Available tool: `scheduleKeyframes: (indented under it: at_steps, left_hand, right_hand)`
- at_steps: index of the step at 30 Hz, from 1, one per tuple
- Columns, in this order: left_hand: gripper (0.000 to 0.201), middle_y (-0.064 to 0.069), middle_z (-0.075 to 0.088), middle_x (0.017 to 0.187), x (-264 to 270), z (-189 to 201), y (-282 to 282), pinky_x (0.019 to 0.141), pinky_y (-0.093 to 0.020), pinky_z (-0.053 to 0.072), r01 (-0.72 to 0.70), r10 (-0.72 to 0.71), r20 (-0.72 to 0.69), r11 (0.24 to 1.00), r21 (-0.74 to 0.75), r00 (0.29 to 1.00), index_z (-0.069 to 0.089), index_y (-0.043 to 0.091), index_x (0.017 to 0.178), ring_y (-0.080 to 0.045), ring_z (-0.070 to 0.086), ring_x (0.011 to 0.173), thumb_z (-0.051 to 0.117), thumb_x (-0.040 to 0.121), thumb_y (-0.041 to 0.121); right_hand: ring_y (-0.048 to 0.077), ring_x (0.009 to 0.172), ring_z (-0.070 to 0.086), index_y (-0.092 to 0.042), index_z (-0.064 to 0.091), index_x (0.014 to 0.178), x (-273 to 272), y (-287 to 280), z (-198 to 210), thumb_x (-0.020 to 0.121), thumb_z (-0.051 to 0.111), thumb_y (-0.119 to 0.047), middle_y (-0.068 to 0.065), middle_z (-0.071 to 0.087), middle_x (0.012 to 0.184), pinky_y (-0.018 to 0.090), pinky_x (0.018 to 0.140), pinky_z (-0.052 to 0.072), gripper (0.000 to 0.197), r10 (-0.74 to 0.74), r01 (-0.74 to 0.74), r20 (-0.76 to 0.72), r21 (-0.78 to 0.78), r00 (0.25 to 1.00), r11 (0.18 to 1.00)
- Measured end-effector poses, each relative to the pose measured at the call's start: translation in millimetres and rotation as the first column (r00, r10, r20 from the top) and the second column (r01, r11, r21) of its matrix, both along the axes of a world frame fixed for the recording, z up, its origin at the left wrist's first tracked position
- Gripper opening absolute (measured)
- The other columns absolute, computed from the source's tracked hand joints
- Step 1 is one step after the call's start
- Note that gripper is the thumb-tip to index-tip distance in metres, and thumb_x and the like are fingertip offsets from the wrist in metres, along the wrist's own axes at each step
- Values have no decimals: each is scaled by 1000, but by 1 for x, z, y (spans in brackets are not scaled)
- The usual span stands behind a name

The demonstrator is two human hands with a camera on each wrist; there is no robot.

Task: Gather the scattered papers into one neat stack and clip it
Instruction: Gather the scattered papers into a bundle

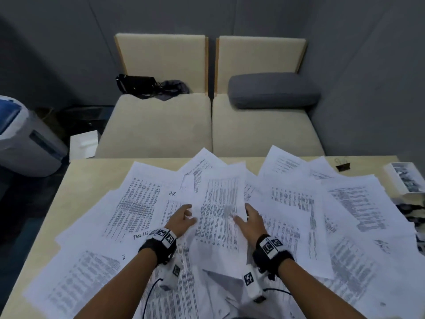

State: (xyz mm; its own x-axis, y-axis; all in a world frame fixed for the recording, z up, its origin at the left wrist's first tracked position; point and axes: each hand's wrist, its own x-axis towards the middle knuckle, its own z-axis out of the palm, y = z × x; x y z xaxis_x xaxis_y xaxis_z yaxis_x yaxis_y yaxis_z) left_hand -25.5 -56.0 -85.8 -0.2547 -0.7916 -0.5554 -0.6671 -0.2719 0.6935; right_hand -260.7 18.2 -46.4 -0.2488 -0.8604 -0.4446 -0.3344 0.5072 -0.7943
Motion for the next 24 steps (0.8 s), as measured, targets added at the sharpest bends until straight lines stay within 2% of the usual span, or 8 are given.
scheduleKeyframes:
  at_steps: [3, 4, 5, 6, 8, 15, 19, 24]
  left_hand:
    - [68, -11, 55, 127, -9, 10, -9, 91, -34, 47, -208, 210, -144, 978, 32, 967, 39, 10, 139, -22, 55, 108, 71, 85, 36]
    - [66, 7, 47, 99, -14, 21, -8, 83, -32, 47, -228, 236, -199, 971, 67, 951, 46, 8, 133, -19, 57, 93, 72, 82, 41]
    - [60, 2, 25, 116, -18, 29, -4, 73, -28, 46, -210, 229, -249, 972, 102, 941, 54, 10, 123, -13, 55, 77, 72, 80, 47]
    - [49, 18, 42, 76, -22, 34, 0, 66, -24, 44, -165, 200, -289, 976, 142, 936, 60, 16, 111, -9, 54, 69, 72, 79, 50]
    - [30, 8, 68, 83, -32, 38, 5, 69, -22, 51, -84, 134, -313, 982, 169, 940, 63, 19, 104, -8, 62, 72, 71, 83, 40]
    - [19, -8, 60, 63, -57, 21, 18, 48, -31, 52, -212, 207, -53, 967, -143, 977, 58, 5, 85, -21, 56, 50, 58, 94, 22]
    - [14, -7, 67, 67, -56, 1, 35, 55, -38, 60, -70, 92, 207, 992, -108, 974, 57, 18, 80, -25, 67, 58, 49, 92, 21]
    - [15, -7, 65, 67, -66, -21, 52, 63, -46, 60, -16, 31, 227, 998, -67, 973, 57, 11, 81, -25, 64, 59, 50, 92, 19]
  right_hand:
    - [5, 120, 55, -16, 50, 133, -5, 2, 32, 94, 62, -20, -6, 54, 137, 30, 105, 44, 41, 188, -173, 110, -135, 976, 976]
    - [3, 115, 59, -19, 54, 128, -11, 5, 39, 93, 63, -17, -8, 61, 128, 25, 99, 47, 37, 215, -189, 178, -149, 960, 970]
    - [2, 111, 61, -21, 56, 124, -20, 10, 42, 91, 65, -16, -10, 65, 121, 22, 95, 48, 34, 214, -181, 231, -155, 949, 971]
    - [4, 111, 62, -22, 58, 121, -31, 14, 41, 91, 66, -16, -10, 66, 117, 23, 94, 48, 32, 176, -146, 263, -133, 949, 980]
    - [13, 112, 61, -19, 59, 121, -58, 24, 24, 90, 67, -19, -4, 65, 119, 34, 98, 49, 32, 31, -24, 257, -31, 966, 999]
    - [37, 111, 54, -10, 47, 125, -163, 82, -27, 82, 69, -19, 18, 40, 134, 38, 92, 46, 49, -446, 547, -348, 284, 824, 787]
    - [31, 118, 54, -6, 40, 135, -158, 89, -31, 78, 77, -21, 15, 51, 132, 29, 92, 43, 70, -465, 496, -173, 320, 868, 807]
    - [23, 104, 64, -8, 58, 121, -124, 81, -41, 72, 83, -24, 7, 67, 118, 29, 90, 51, 58, -392, 371, -2, 329, 920, 868]
